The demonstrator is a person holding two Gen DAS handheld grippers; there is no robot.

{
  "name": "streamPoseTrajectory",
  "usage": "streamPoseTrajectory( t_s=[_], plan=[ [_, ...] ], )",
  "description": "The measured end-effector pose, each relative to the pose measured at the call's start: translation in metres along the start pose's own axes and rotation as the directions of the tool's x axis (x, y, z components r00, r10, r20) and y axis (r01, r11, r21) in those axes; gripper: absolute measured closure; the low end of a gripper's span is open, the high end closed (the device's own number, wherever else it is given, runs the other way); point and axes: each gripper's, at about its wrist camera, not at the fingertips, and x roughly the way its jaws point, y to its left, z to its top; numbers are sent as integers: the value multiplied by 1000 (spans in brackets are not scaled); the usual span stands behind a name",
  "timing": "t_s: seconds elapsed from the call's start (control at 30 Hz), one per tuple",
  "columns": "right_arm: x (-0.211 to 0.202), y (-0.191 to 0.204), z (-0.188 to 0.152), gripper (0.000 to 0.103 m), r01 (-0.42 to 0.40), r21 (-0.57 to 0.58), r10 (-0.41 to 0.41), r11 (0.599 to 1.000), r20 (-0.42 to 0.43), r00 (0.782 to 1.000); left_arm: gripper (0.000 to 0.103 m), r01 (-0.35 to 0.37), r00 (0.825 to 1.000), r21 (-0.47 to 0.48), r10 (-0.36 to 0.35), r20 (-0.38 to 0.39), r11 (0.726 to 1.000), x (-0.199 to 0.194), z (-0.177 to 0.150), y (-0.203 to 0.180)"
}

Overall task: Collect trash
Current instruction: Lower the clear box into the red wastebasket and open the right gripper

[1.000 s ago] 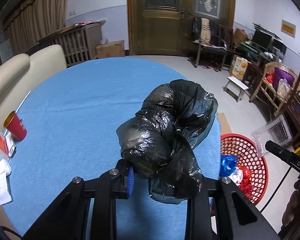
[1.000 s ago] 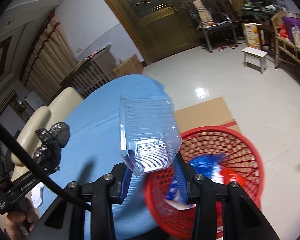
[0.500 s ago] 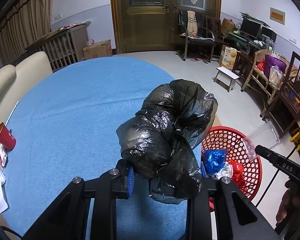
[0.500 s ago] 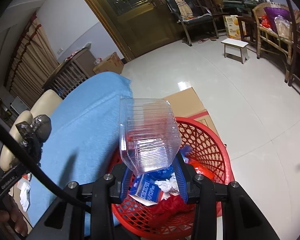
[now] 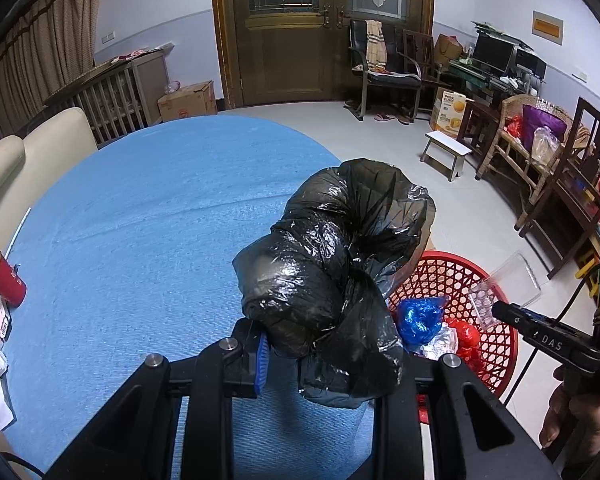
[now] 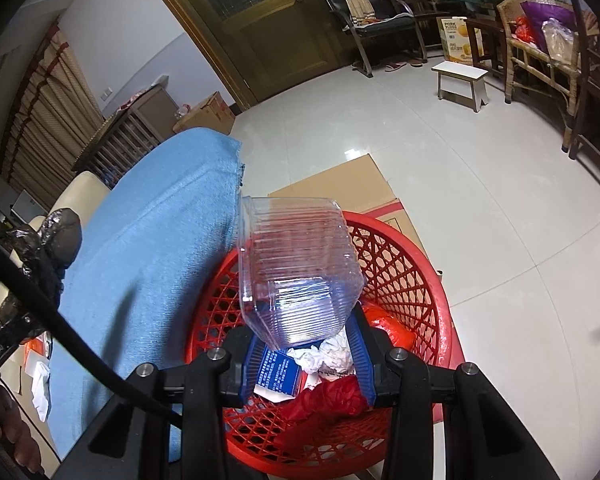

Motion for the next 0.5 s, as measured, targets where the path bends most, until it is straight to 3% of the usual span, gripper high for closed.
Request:
streamPoseTrajectory(
  t_s=[0.2,0.27,0.3,0.5],
  plan=[
    [11,1,-2,59,9,-1,-9,1000,-45,999,74,12,1000,5,-12,0,1000,3,0,-4],
    [16,1,-2,42,26,-8,-27,1000,-70,997,74,20,1000,10,-20,-2,1000,3,1,-6],
    [16,0,-2,27,27,-6,-27,1000,-67,997,74,24,1000,15,-24,-3,1000,4,1,-8],
    [-4,-10,4,26,42,24,-42,999,-7,999,74,48,999,44,-48,-11,998,9,4,-24]
  ],
)
